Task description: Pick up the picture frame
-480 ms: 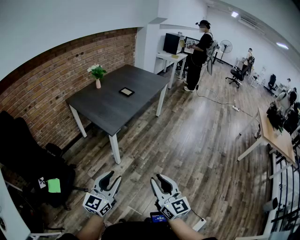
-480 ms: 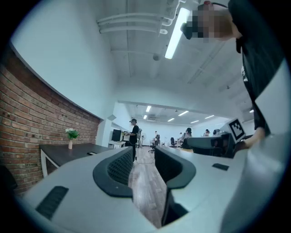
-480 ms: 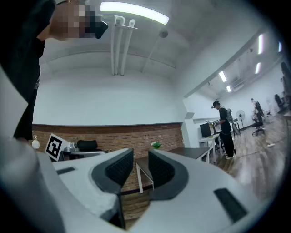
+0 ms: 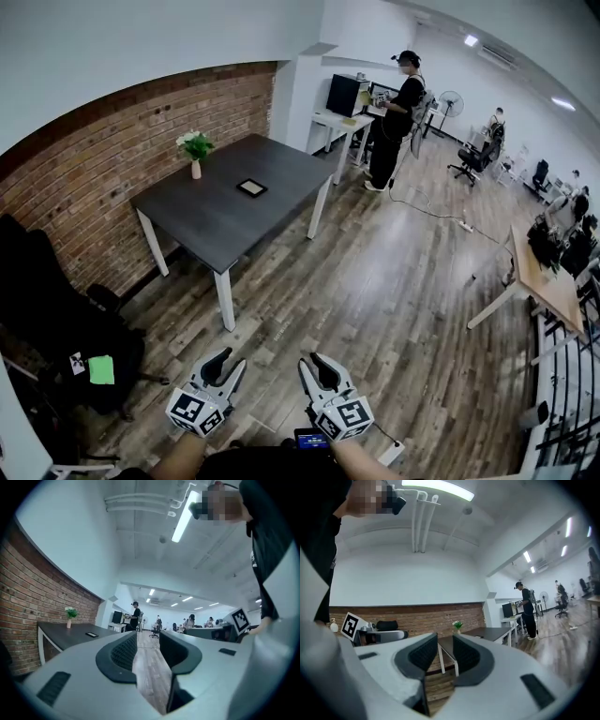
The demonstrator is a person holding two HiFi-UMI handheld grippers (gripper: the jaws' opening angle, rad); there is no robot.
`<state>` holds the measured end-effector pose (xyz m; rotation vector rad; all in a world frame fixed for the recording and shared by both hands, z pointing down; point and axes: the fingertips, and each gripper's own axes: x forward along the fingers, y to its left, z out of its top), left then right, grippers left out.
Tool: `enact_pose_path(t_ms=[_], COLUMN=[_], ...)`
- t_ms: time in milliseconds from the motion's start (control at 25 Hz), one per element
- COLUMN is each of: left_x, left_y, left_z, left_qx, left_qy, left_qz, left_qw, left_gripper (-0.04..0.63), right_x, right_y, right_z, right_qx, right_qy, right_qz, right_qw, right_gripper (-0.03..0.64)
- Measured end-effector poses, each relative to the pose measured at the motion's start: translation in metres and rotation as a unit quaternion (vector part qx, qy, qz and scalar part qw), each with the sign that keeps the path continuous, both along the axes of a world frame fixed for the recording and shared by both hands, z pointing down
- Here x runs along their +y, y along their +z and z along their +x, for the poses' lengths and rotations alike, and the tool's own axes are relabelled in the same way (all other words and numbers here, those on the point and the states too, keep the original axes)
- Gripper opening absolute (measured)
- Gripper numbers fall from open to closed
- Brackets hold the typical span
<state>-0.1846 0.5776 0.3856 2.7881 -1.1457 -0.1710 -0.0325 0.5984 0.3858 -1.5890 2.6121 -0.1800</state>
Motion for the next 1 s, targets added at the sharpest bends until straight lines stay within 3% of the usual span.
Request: enact_pose_path(t_ms=[560, 800, 1000], left_x=[0.009, 0.013, 0.019], left_y=[0.007, 0.01, 0.018], left_z=[0.051, 0.069, 0.083], left_qx=[-0.001, -0.01, -0.022], left_qy=[-0.005, -0.035, -0.055], left_qz=[-0.007, -0.003, -0.007], left_qw=[1.0, 0.9993, 0.9982], left_gripper=[0.132, 0.132, 0.132], right_x=[0.011, 0.009, 0.013], right_y=[0.001, 0.016, 0.013], right_z=[0.059, 0.088, 0.103], right_qx=[-0.025, -0.008, 0.003], right_qy=[0.018, 0.018, 0.0], right_qz=[0.02, 0.001, 0.023], right_qw=[0.999, 1.0, 1.0], right_gripper=[0.107, 0.107, 0.107])
